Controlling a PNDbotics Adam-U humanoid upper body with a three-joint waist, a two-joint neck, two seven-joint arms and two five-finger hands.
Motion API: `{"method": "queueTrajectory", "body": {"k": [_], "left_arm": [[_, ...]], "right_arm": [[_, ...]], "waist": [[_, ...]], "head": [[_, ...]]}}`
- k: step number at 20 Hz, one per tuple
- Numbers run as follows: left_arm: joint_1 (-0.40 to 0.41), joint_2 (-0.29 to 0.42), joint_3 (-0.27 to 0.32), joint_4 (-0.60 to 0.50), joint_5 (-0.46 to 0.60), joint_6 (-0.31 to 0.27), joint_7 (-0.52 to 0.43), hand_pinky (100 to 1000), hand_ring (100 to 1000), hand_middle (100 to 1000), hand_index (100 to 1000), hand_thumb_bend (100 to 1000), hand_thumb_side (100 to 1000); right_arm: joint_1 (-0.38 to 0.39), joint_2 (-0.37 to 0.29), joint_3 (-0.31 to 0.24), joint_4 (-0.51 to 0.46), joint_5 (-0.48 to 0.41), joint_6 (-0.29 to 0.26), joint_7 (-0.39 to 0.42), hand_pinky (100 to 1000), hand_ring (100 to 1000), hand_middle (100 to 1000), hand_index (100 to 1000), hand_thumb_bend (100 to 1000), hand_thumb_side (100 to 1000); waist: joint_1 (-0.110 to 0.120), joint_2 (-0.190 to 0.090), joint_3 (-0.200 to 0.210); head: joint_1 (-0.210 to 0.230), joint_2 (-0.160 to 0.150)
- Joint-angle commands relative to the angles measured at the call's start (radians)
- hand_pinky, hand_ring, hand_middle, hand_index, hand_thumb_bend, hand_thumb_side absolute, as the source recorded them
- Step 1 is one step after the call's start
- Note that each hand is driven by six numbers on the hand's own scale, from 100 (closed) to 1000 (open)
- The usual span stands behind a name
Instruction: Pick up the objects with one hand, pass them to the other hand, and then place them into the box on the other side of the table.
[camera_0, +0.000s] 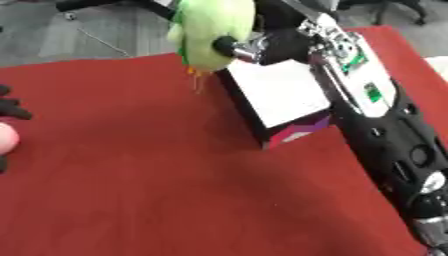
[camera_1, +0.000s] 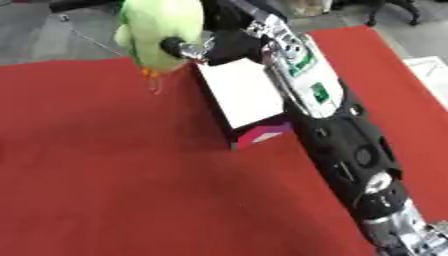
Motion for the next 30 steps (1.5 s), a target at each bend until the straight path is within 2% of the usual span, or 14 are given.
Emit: {"method": "queueTrajectory", "body": {"k": [1,6,13,19,26,27,30], "left_arm": [[0.002,0.044,0.024,-0.027,-0.002,-0.004,0.021,1000,639,519,739,949,315],[0.012,0.046,0.041,-0.038,-0.004,-0.011,0.055,1000,644,522,739,946,320],[0.022,0.054,0.060,-0.044,-0.017,-0.020,0.087,1000,648,524,738,943,326],[0.027,0.059,0.071,-0.041,-0.039,-0.034,0.108,1000,653,527,740,939,329],[0.028,0.059,0.074,-0.040,-0.052,-0.037,0.120,1000,654,528,739,937,331],[0.027,0.057,0.074,-0.039,-0.053,-0.037,0.121,1000,655,528,739,936,331],[0.025,0.053,0.075,-0.038,-0.055,-0.035,0.122,1000,654,527,738,936,332]], "right_arm": [[-0.009,-0.096,-0.043,0.022,0.005,-0.021,-0.026,786,648,468,389,384,100],[0.024,-0.181,-0.086,0.098,0.086,-0.067,-0.050,786,654,473,394,384,100],[0.070,-0.250,-0.116,0.199,0.158,-0.125,-0.027,787,661,479,399,383,100],[0.086,-0.261,-0.120,0.266,0.225,-0.168,0.007,788,670,495,422,372,100],[0.082,-0.265,-0.121,0.345,0.298,-0.242,0.069,795,701,562,491,299,100],[0.079,-0.265,-0.122,0.356,0.305,-0.251,0.081,803,734,611,540,285,100],[0.067,-0.262,-0.130,0.386,0.324,-0.284,0.113,813,774,672,601,346,100]], "waist": [[-0.011,-0.044,-0.002],[-0.006,-0.039,0.000],[-0.010,-0.033,0.010],[-0.013,-0.028,0.016],[-0.016,-0.020,0.022],[-0.016,-0.019,0.023],[-0.016,-0.016,0.023]], "head": [[0.020,0.027],[0.070,0.035],[0.076,0.033],[0.069,0.026],[0.068,0.023],[0.067,0.022],[0.065,0.020]]}}
